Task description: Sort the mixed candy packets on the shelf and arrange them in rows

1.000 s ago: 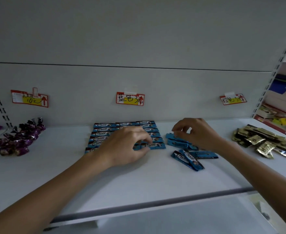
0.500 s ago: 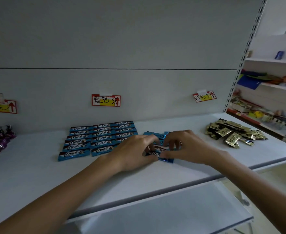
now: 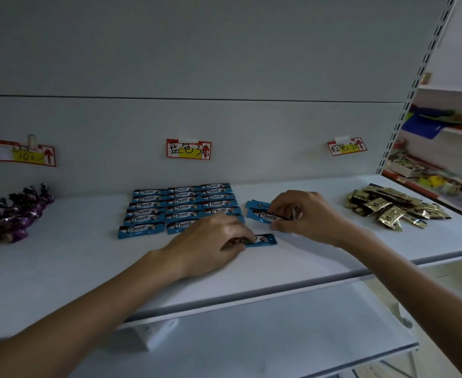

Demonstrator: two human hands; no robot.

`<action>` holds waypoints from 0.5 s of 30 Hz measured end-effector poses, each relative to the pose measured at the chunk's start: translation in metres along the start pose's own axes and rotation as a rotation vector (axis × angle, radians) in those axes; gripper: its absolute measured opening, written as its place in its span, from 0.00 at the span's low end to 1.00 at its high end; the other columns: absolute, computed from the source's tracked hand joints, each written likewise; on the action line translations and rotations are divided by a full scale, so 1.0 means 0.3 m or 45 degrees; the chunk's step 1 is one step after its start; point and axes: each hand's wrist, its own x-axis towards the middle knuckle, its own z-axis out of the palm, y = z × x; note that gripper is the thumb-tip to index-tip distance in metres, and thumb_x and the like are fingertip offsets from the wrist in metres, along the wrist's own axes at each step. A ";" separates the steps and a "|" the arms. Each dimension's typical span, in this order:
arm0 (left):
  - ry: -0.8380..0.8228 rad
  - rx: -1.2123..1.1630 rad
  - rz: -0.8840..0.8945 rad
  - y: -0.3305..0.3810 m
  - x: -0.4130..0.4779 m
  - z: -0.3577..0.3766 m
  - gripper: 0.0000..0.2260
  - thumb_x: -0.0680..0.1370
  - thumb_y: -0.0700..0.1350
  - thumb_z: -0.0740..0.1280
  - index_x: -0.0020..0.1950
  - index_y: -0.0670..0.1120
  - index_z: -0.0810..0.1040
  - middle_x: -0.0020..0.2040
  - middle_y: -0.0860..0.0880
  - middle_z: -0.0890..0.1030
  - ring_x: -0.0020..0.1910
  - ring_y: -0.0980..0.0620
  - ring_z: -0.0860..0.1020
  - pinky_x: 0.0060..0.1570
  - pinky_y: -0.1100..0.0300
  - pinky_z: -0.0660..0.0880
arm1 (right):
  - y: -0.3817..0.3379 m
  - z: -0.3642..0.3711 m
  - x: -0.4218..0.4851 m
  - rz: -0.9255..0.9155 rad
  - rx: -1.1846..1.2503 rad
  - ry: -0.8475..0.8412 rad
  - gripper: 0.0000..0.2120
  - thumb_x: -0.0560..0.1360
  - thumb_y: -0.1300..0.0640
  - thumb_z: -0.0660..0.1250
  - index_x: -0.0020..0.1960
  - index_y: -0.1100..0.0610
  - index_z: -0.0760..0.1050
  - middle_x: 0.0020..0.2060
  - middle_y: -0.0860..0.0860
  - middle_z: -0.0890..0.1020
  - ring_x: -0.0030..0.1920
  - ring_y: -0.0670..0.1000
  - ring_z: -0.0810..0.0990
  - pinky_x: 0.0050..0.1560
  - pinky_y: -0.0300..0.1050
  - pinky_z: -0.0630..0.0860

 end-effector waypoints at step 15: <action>0.153 0.165 -0.364 -0.222 -0.415 -0.188 0.16 0.70 0.61 0.56 0.43 0.56 0.80 0.43 0.62 0.77 0.45 0.63 0.72 0.44 0.58 0.74 | -0.268 0.178 0.068 -0.430 -0.019 -0.262 0.09 0.73 0.48 0.68 0.51 0.49 0.81 0.49 0.44 0.79 0.50 0.43 0.75 0.51 0.39 0.72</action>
